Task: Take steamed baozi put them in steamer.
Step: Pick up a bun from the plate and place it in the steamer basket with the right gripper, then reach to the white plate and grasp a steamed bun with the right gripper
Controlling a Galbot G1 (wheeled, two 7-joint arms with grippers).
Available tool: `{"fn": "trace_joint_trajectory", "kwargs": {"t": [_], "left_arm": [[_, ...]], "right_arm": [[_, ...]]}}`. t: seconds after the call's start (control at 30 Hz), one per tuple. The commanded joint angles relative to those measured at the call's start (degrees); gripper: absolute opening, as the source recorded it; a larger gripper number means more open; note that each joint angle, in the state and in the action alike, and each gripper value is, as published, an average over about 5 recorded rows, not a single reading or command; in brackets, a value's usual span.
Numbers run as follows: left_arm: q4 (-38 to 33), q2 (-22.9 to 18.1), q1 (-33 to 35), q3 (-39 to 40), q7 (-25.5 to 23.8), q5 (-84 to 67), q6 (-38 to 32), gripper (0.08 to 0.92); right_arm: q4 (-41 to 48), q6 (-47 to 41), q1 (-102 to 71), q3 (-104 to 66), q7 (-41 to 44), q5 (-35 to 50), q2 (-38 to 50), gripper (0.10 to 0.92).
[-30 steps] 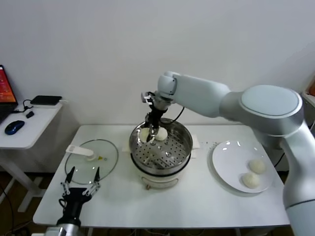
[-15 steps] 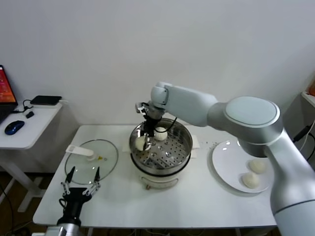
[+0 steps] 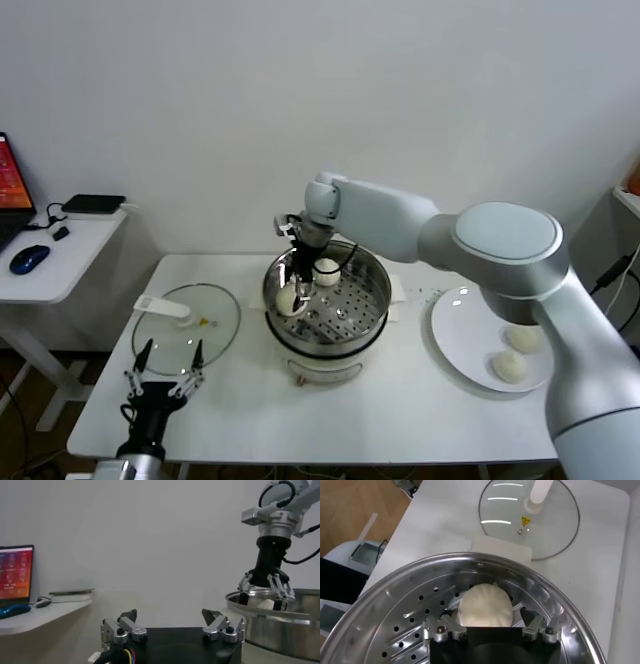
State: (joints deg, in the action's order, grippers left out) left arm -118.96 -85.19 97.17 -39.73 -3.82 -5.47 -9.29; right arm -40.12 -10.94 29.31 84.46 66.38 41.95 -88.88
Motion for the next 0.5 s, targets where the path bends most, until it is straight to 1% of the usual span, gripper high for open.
{"fn": "trace_joint_trajectory", "kwargs": {"t": [0.03,0.37,0.5], "left_arm": [[-0.1,0.0,0.1,0.0,0.0,0.0,0.0,0.823],[-0.5,-0.3,-0.2,0.9,-0.1,0.7,0.5,0.823],[-0.5,0.0,-0.5,1.0,-0.1,0.9,0.7,0.823]], "right_arm": [[-5.3,0.1,3.6,0.4,0.6,1.3,3.8,0.822],[-20.7,2.3,18.1,8.1,2.6,6.9,18.7,0.823],[-26.2,4.3,22.5,11.7,3.4,6.6,26.4,0.823]]}}
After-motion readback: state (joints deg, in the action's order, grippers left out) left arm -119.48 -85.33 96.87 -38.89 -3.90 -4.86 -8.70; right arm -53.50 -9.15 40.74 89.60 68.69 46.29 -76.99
